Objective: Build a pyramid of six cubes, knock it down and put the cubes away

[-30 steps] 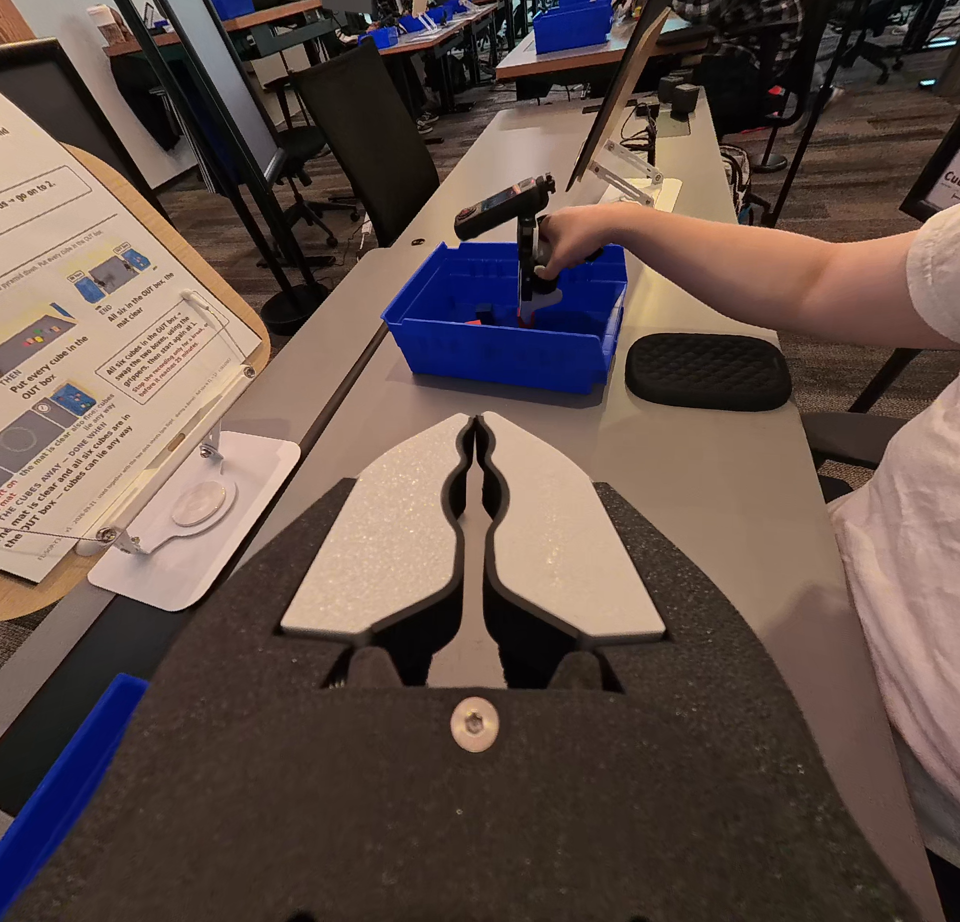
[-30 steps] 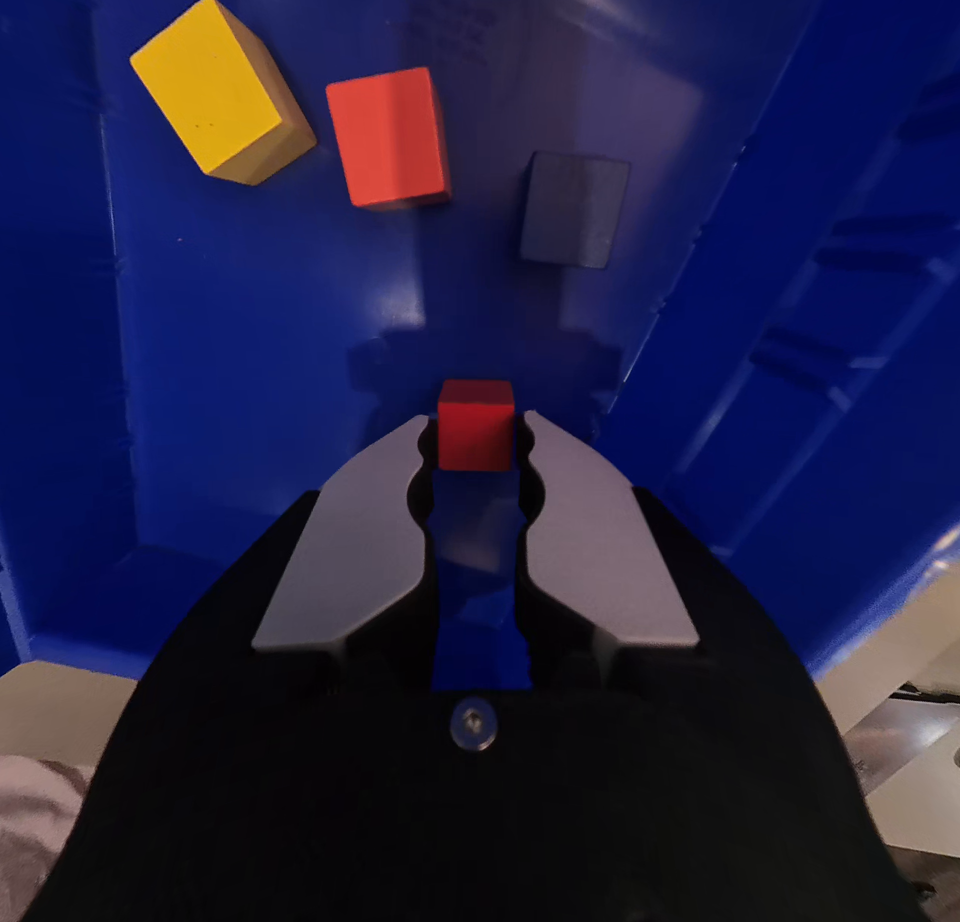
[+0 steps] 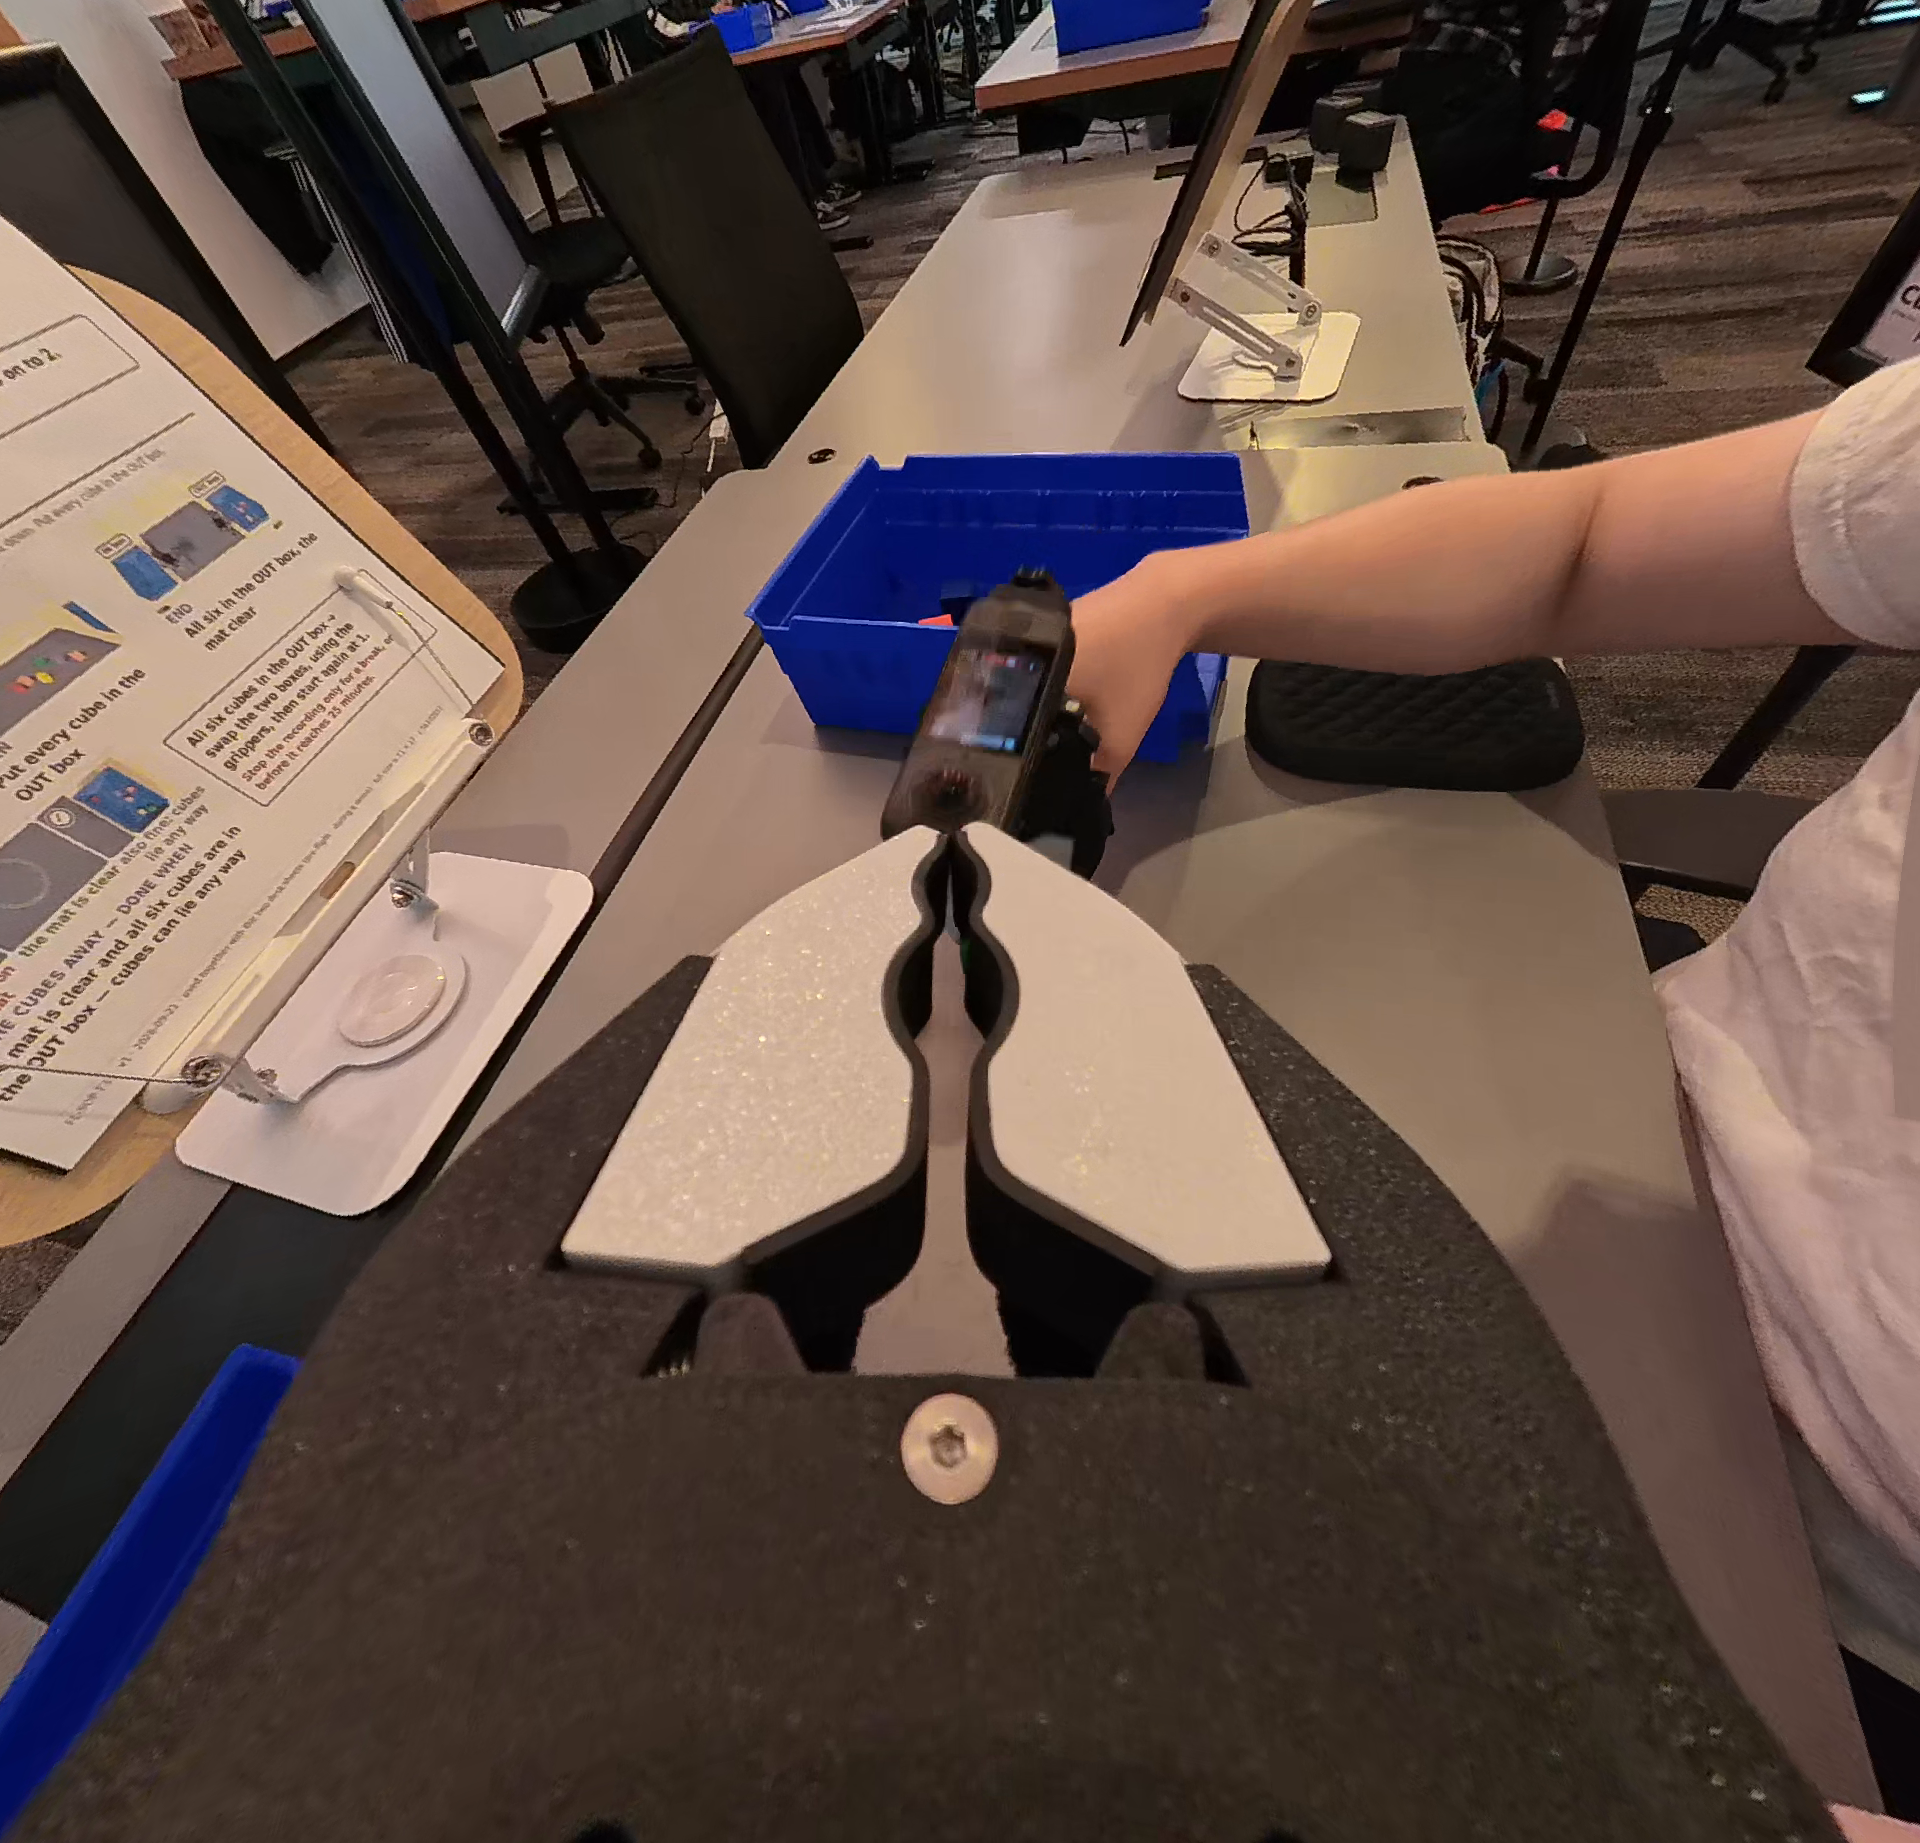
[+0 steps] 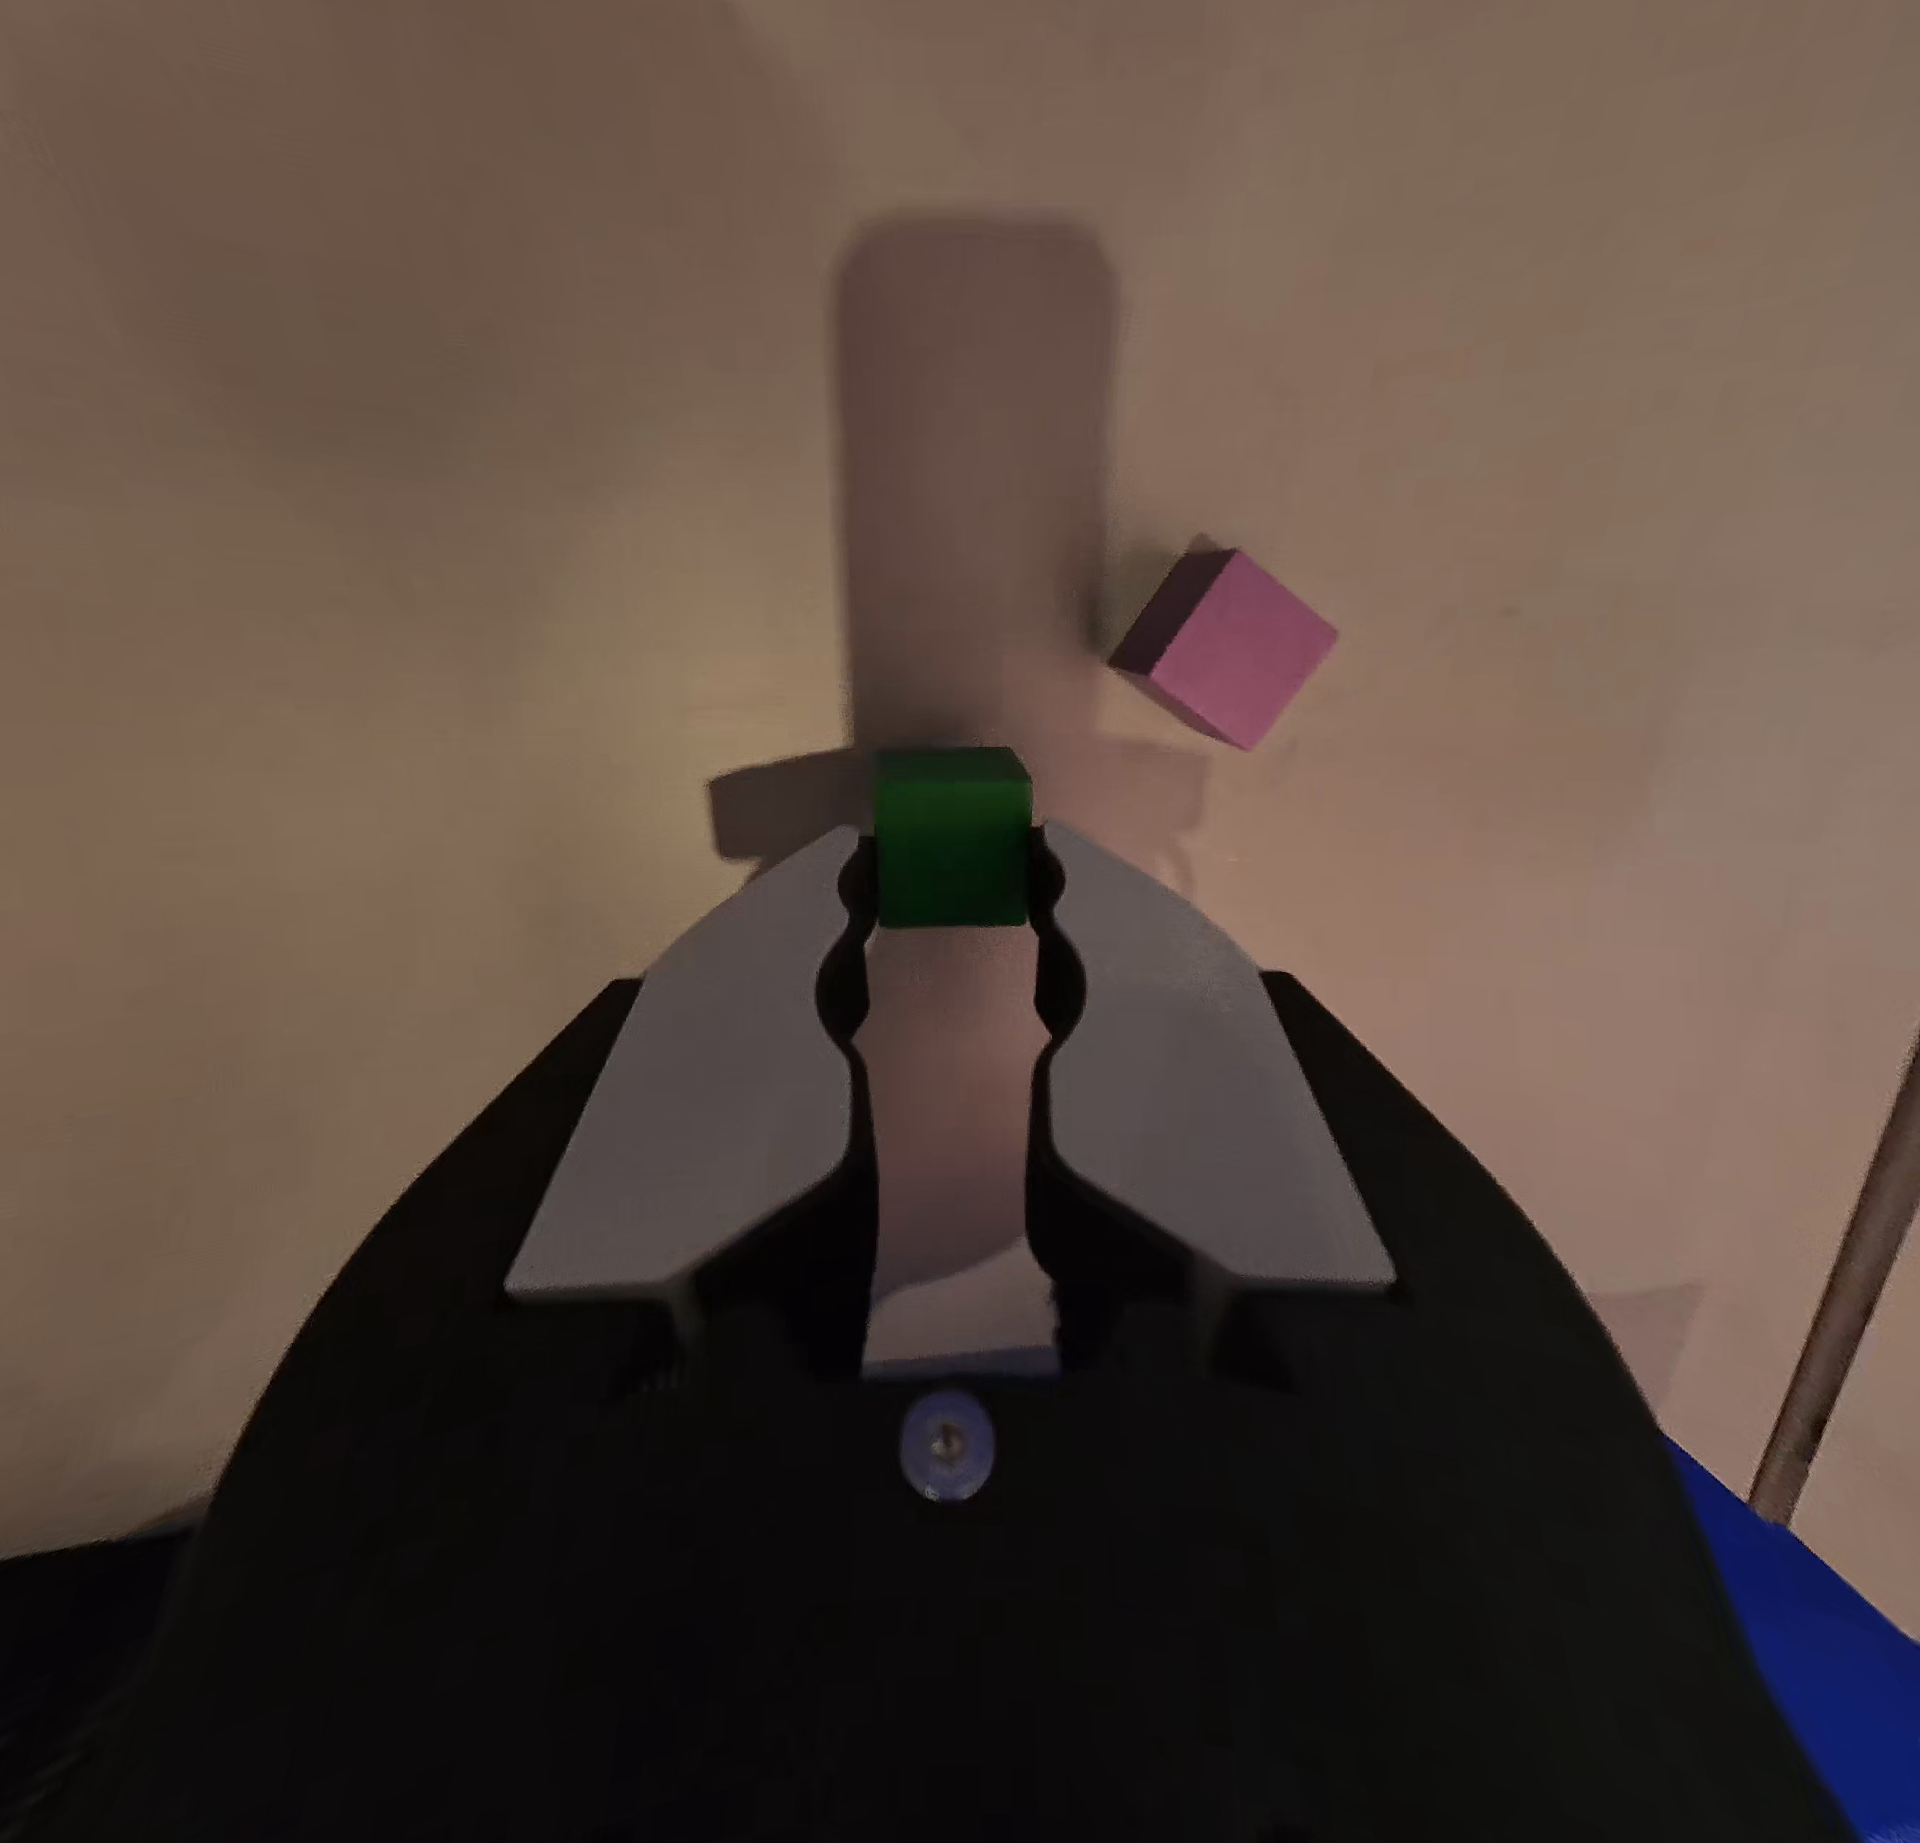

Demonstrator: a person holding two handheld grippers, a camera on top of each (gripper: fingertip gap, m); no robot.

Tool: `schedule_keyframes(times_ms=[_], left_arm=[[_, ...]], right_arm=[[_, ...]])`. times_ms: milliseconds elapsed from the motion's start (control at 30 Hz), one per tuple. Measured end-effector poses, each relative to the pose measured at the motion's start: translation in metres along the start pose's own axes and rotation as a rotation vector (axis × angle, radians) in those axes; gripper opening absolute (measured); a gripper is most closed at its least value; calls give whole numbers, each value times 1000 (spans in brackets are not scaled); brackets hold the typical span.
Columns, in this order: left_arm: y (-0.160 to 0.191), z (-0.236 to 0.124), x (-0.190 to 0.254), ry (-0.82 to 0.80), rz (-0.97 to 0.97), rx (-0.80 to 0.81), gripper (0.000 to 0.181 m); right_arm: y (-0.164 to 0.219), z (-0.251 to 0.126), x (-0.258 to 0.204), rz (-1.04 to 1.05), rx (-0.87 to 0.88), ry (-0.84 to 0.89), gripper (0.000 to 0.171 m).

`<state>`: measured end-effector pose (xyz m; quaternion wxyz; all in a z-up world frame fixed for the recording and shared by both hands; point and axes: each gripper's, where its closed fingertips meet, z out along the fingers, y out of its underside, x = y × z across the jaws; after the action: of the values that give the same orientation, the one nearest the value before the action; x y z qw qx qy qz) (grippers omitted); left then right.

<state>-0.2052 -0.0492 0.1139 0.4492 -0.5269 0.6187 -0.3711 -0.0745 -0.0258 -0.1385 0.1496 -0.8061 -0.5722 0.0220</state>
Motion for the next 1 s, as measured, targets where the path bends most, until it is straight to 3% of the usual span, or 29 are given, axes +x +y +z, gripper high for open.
schedule_keyframes(times_ms=[167,233,333,467,600,900,1000], left_arm=[[-1,-4,-2,-10,-3,12,0],[-1,-5,-3,-12,-5,13,0],[-2,-5,-3,-10,-8,18,0],[-3,-4,0,-6,3,17,0],[-4,-4,2,-4,8,15,0],[-3,-2,2,-1,5,11,0],[-3,-3,2,-2,6,13,0]], right_arm=[[-30,-128,15,81,353,176,29],[-8,-178,36,163,410,311,29],[62,-212,68,397,355,438,29],[176,-164,80,840,123,330,30],[232,-94,57,1018,-45,154,31],[259,-56,43,1013,-206,96,31],[253,-58,43,1002,-175,91,43]])
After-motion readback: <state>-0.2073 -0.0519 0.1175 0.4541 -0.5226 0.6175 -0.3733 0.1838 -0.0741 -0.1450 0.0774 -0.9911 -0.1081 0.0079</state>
